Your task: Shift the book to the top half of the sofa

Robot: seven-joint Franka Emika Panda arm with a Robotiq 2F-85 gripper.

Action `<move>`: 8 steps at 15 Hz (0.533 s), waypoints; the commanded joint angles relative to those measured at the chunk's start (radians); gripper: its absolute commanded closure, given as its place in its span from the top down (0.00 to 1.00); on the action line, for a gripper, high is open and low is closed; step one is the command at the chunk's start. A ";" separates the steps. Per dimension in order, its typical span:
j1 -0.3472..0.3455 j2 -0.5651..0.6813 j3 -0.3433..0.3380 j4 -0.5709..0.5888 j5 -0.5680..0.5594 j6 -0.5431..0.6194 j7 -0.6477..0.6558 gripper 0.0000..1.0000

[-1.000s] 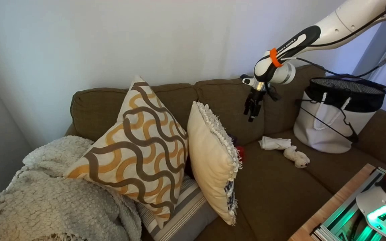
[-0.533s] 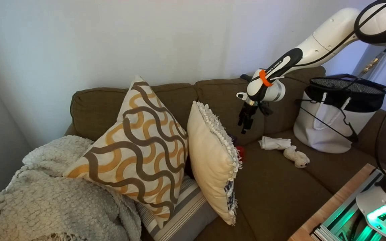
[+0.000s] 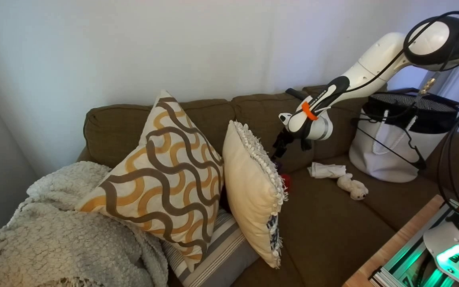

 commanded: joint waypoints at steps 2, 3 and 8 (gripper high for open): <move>-0.018 0.168 -0.009 0.105 -0.187 0.177 0.155 1.00; -0.021 0.192 -0.014 0.129 -0.229 0.204 0.192 1.00; -0.063 0.321 0.010 0.279 -0.404 0.103 0.316 0.81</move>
